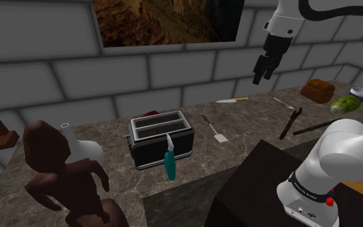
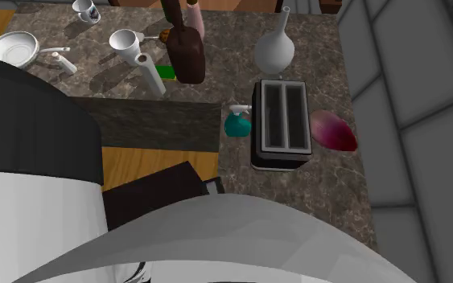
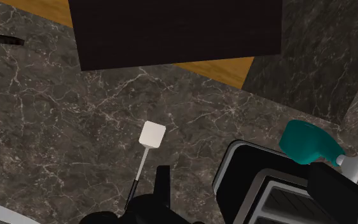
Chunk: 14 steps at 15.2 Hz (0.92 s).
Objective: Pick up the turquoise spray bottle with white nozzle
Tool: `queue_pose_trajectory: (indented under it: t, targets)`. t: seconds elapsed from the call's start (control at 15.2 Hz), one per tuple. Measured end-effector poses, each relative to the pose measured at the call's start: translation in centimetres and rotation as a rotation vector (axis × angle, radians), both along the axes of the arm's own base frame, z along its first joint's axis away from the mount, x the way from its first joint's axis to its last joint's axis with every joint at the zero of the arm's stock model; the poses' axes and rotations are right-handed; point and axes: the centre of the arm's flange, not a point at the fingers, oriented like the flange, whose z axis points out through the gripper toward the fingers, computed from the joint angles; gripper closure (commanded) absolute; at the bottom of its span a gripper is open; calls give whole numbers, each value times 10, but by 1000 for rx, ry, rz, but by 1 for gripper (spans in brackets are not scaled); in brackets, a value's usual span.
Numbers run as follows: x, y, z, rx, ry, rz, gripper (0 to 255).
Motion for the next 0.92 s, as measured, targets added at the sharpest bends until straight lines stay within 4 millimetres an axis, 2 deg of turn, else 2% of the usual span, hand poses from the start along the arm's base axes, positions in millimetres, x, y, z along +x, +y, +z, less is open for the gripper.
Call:
queue_pose_trajectory:
  t: [0.13,0.33,0.92]
  targets:
    - [1,6,-2,-2,-1,0,0]
    - [11,33,-19,-16,-5,-3,0]
    - [47,137,-80,-60,-22,-15,0]
